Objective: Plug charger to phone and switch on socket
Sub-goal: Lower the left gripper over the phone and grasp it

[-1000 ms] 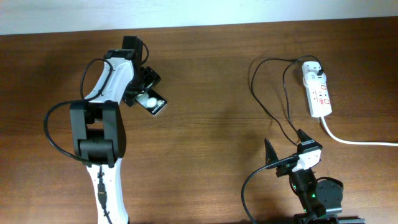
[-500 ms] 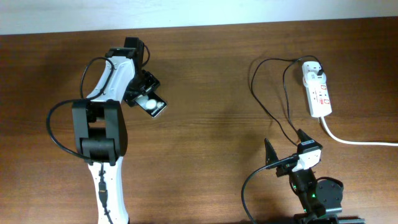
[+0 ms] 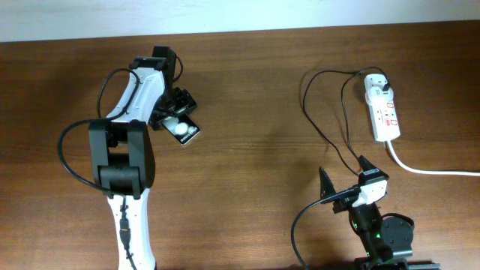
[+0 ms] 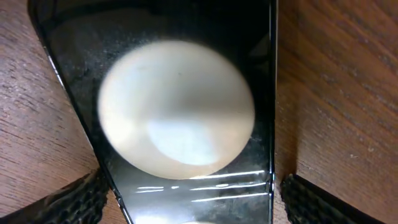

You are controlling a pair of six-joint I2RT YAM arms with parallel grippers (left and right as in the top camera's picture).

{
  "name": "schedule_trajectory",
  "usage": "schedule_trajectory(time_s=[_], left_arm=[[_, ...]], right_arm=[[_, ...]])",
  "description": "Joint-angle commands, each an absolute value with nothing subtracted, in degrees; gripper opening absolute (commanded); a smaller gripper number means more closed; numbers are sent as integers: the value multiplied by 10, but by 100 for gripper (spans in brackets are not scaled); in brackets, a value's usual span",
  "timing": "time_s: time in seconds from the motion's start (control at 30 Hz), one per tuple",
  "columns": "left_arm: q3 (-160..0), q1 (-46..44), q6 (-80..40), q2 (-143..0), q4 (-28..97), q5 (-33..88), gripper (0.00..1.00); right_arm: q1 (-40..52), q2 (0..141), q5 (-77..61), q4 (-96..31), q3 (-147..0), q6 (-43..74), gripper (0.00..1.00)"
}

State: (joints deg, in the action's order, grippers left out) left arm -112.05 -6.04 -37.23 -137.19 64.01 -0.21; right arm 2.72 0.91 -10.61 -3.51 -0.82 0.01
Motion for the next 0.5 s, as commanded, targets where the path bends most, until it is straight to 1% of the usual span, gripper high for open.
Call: schedule_trajectory(time_s=[0.0, 0.03, 0.1, 0.13, 0.27, 0.33, 0.47], left_arm=[[-1099, -59, -404, -1435, 636, -13, 89], [-1099, -59, -404, -1435, 635, -13, 86], [-1099, -59, -408, -1435, 634, -13, 84], [-1099, -59, -408, -1435, 633, -13, 79], [-1099, -59, -437, -1435, 630, -13, 79], [-1099, -59, -438, -1435, 629, -13, 73], [-1100, -59, -437, -1434, 627, -13, 68]], right_arm=[[29, 5, -105, -36, -3, 0, 98], [29, 5, -105, -36, -3, 0, 99], [29, 5, -105, -36, -3, 0, 99], [29, 5, -105, -36, -3, 0, 99], [29, 5, -105, -36, -3, 0, 99], [29, 5, -105, -36, -3, 0, 99], [29, 5, -105, -36, -3, 0, 99]])
